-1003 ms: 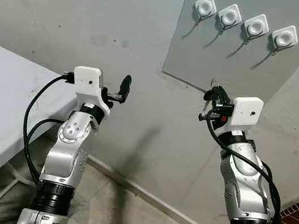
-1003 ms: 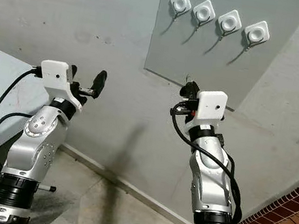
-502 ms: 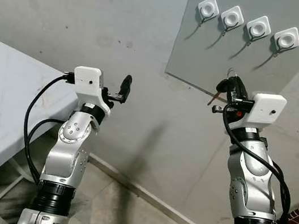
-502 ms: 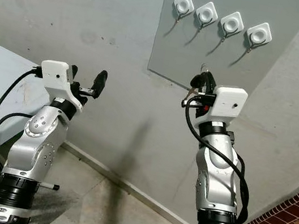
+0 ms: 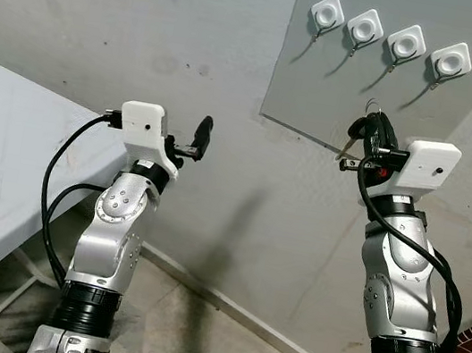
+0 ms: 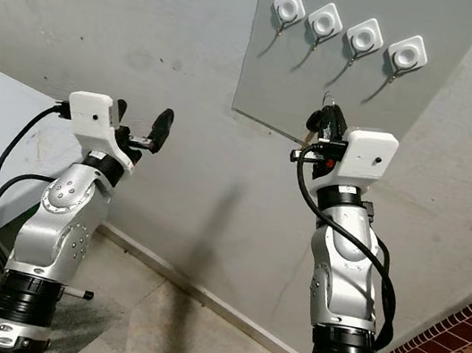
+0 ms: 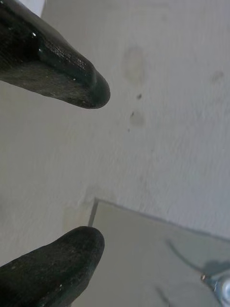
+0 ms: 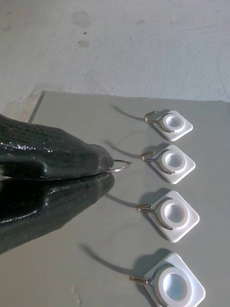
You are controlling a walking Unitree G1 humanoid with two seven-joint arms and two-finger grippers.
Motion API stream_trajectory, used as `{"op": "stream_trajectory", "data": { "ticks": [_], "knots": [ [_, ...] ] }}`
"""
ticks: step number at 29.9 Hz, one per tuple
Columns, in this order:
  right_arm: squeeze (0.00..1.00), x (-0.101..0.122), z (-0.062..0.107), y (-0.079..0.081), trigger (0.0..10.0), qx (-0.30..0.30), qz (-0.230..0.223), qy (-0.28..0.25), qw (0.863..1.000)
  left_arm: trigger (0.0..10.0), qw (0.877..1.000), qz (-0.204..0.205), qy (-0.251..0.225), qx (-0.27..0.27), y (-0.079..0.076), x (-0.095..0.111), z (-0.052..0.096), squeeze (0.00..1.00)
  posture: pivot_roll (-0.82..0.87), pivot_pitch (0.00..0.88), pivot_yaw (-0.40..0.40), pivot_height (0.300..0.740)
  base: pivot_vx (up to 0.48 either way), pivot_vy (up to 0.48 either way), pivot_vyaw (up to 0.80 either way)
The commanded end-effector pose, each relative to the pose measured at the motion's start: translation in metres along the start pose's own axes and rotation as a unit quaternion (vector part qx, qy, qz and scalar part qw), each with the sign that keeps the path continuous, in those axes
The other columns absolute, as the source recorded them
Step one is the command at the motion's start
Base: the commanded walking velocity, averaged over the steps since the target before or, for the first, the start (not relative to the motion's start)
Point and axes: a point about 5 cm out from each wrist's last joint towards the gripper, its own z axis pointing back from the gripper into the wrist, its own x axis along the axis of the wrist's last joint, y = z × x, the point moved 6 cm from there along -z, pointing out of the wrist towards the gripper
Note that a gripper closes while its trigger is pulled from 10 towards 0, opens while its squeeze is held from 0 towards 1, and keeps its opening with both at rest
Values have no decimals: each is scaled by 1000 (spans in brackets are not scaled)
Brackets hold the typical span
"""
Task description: Hang keys on a hook
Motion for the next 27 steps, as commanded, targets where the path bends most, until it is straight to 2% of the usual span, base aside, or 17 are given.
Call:
{"op": "stream_trajectory", "data": {
  "ticks": [1,12,16,27],
  "knots": [
    [0,13,-5,-2,10000,1,0,-21,1000,10000,1000,-8,-5,-13,-6,4,-1,0,11,0,-64,740,0,0,0],
    [0,10,-3,2,10000,9,-1,-14,1000,10000,1000,-1,-4,-8,-4,5,0,0,12,0,-68,740,0,-378,0],
    [0,8,-2,3,10000,11,0,-10,1000,10000,1000,13,-9,14,2,4,1,0,13,0,-71,740,0,0,0],
    [0,6,-2,5,10000,19,2,-3,1000,10000,999,29,-12,24,5,7,1,0,13,0,-78,740,0,0,0]
  ]
}}
